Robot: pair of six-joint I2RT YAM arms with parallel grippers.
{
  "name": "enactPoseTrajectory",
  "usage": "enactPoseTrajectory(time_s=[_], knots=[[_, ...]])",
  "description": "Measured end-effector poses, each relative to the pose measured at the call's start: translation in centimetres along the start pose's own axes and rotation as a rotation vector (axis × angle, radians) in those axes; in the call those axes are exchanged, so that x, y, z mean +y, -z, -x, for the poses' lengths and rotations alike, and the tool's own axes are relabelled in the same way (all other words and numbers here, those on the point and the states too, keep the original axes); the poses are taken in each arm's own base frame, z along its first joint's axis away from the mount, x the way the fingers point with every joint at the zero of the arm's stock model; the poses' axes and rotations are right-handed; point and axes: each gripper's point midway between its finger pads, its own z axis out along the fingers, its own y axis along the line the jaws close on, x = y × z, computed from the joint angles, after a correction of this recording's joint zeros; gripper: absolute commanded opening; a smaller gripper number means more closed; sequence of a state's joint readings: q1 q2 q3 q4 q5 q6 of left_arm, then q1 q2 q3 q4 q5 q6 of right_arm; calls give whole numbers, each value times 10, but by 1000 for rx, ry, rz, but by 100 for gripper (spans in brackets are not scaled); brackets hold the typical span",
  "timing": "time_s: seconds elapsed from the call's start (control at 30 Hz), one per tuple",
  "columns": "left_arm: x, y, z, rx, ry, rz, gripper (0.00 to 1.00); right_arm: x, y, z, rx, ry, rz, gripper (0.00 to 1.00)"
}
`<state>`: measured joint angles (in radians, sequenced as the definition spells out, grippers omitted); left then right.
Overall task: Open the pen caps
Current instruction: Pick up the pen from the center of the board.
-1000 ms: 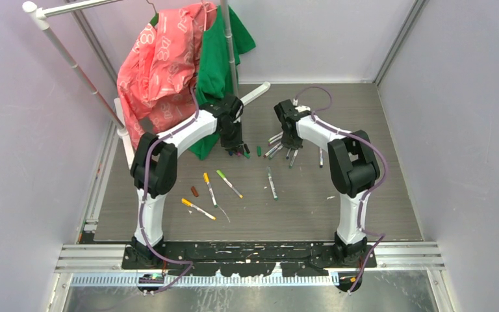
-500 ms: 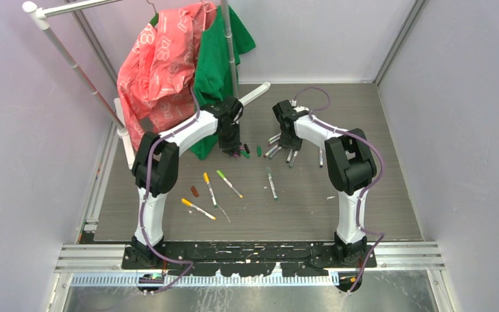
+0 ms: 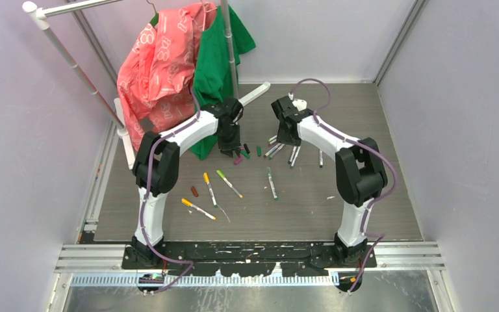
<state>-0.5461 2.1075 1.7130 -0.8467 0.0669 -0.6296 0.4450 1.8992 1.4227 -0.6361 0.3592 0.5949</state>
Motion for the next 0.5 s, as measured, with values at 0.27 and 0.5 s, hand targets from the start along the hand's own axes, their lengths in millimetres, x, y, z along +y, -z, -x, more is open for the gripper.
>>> enactPoseTrajectory(time_s=[0.27,0.5], knots=[[5,1,3,-18,28,35,30,44,70,-17,-70,198,179,44],[13,41,0,-96,75,48,30,79,97,-74,1,402,335,44]])
